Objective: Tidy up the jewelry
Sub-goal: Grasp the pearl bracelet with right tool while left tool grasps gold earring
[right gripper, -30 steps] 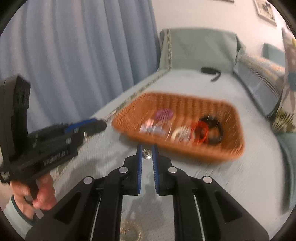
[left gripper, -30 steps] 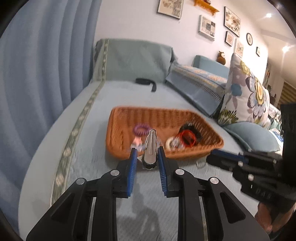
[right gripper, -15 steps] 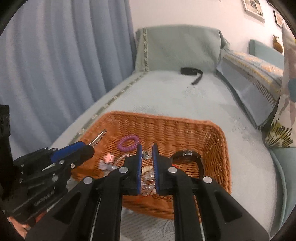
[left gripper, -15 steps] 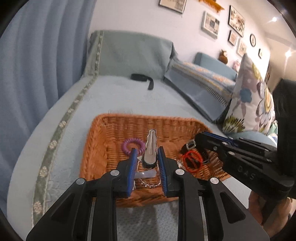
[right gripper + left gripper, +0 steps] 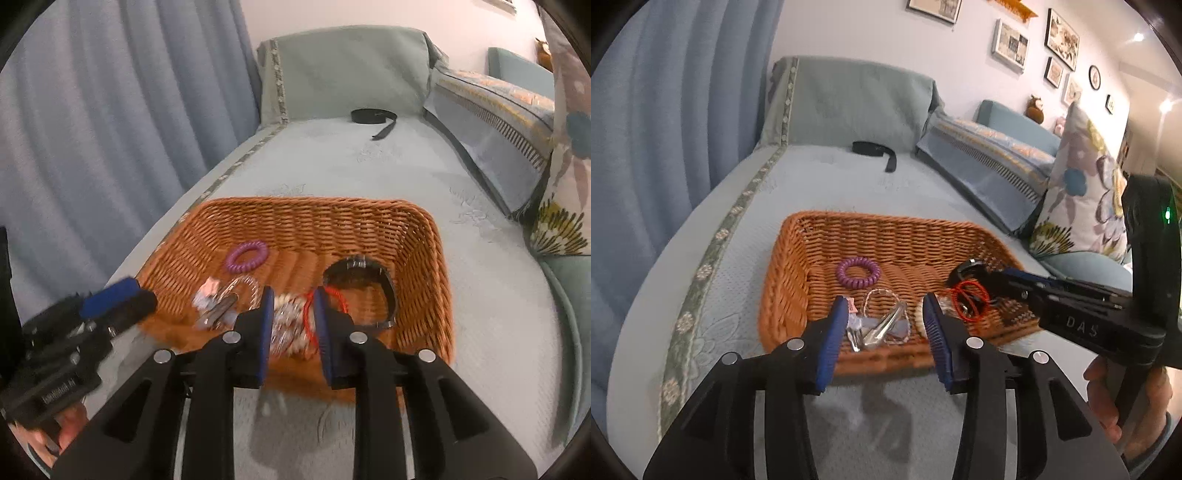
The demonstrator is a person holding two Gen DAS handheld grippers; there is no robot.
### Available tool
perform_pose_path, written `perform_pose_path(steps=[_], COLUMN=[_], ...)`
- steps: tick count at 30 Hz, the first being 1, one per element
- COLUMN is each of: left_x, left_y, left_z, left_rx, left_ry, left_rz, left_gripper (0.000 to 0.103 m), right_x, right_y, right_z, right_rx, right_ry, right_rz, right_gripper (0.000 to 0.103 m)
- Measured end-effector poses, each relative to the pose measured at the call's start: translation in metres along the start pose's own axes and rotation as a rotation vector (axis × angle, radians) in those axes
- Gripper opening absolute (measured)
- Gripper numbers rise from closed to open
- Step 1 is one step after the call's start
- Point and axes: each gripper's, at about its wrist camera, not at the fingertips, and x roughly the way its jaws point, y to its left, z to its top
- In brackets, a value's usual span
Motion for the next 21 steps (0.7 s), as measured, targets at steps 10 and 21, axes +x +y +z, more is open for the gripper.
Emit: perform_pose_path(steps=[10, 21], left_x=[-0.086, -0.096], left_y=[-0.022, -0.021], left_z=[-0.055, -0.129], left_rx=[-0.025, -0.096], left_ry=[-0.022, 0.059], left_rz=[-0.013, 0.011], left_gripper=[0.043, 0.043], right_x=[-0.079, -0.073], right_y=[0.025, 0.053], right_z=[-0.078, -0.165], right_rx=[-0.067, -0.141], right_ry=[0.022, 0.12], right_rz=[0.091, 0.09], right_gripper=[0.039, 0.033])
